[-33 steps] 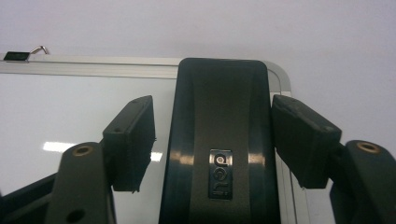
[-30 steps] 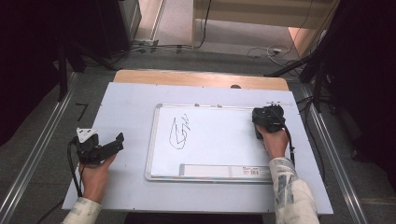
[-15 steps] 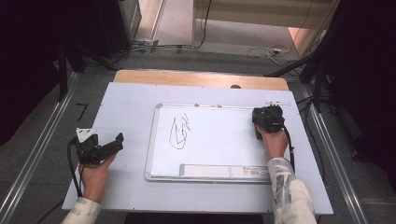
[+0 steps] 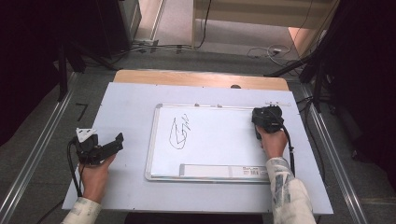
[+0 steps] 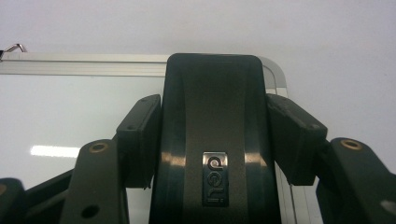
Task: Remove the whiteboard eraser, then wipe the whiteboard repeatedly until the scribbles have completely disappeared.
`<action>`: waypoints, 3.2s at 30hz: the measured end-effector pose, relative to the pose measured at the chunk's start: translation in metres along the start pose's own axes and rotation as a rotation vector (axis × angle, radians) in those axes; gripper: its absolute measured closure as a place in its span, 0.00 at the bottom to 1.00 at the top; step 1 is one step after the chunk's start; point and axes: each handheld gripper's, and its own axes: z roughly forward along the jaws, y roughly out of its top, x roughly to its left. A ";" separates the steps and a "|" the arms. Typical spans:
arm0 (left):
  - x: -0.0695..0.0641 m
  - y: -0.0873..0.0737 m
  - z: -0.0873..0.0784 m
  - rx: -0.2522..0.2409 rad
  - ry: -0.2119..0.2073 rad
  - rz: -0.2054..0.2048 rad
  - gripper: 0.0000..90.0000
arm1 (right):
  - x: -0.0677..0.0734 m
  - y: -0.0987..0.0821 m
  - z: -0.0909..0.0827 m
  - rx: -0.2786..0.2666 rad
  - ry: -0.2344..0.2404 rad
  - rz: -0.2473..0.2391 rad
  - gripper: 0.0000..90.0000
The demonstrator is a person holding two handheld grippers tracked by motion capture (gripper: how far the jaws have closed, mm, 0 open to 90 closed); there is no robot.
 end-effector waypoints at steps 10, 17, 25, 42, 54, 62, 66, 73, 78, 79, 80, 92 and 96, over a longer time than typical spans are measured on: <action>0.001 0.000 -0.001 0.001 0.002 -0.005 0.11 | 0.000 -0.001 0.000 -0.014 -0.007 -0.001 0.42; 0.002 0.000 -0.001 0.000 0.003 -0.015 0.11 | 0.002 -0.003 -0.003 -0.019 -0.017 -0.013 0.42; 0.002 0.000 0.000 0.005 0.004 -0.014 0.11 | 0.008 -0.008 -0.012 -0.007 0.000 -0.035 0.42; 0.004 0.000 -0.001 0.009 0.007 -0.023 0.11 | 0.043 0.002 -0.051 -0.058 0.120 -0.079 0.42; 0.003 0.000 0.000 0.013 0.000 -0.019 0.11 | 0.099 -0.001 -0.059 -0.071 0.227 -0.160 0.42; 0.003 0.000 0.000 0.019 0.004 -0.019 0.11 | 0.121 -0.003 -0.058 -0.067 0.264 -0.190 0.42; 0.003 0.000 0.000 0.016 0.002 -0.020 0.11 | 0.131 -0.005 -0.057 -0.062 0.278 -0.199 0.42; 0.002 0.000 -0.001 0.018 0.003 -0.018 0.11 | 0.144 -0.008 -0.054 -0.056 0.298 -0.220 0.42; 0.002 -0.001 -0.001 0.025 0.008 -0.013 0.11 | 0.155 -0.009 -0.054 -0.052 0.314 -0.236 0.42; 0.003 -0.001 -0.001 0.024 0.009 -0.015 0.11 | 0.157 -0.009 -0.054 -0.052 0.317 -0.240 0.42; 0.003 -0.001 -0.001 0.022 0.008 -0.016 0.11 | 0.163 -0.009 -0.053 -0.054 0.324 -0.244 0.42; 0.002 -0.001 -0.001 0.027 0.004 -0.011 0.11 | 0.188 -0.012 -0.048 -0.045 0.344 -0.278 0.42; 0.002 -0.001 -0.001 0.028 0.003 -0.010 0.11 | 0.197 -0.013 -0.046 -0.043 0.348 -0.293 0.42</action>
